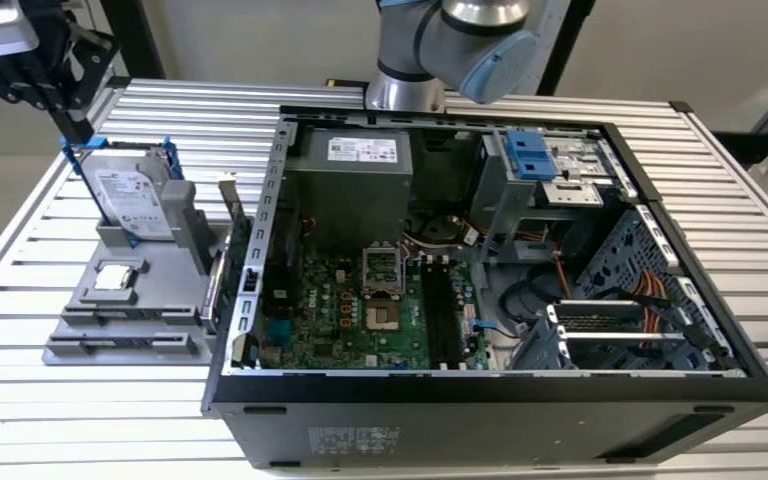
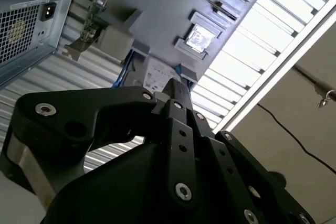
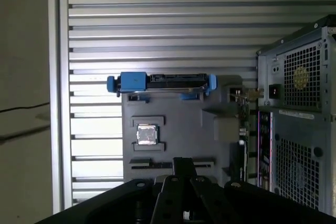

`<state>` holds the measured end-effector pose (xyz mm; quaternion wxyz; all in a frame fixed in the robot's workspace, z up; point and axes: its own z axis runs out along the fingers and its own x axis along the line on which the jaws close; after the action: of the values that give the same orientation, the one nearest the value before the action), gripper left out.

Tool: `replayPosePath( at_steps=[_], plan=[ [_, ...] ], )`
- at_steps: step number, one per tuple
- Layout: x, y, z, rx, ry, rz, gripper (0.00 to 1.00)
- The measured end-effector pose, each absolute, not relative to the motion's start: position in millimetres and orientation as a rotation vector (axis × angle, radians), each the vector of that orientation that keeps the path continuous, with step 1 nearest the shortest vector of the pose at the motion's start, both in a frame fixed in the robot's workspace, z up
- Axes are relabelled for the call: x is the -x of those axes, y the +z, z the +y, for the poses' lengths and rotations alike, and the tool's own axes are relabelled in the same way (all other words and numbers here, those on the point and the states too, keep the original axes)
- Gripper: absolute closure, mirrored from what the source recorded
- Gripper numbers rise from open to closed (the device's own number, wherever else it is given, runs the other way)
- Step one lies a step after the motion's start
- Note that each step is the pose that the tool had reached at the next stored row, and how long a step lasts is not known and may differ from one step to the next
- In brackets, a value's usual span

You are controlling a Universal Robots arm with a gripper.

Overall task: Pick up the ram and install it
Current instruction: 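Reach for the ram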

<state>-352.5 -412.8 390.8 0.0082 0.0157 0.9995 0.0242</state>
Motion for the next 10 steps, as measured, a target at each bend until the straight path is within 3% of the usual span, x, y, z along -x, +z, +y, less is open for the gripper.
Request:
replayPosePath(
  at_steps=[10],
  plan=[
    [351.5,390.8,-417.5,-0.048,0.076,3.129,1.0]
  ],
)
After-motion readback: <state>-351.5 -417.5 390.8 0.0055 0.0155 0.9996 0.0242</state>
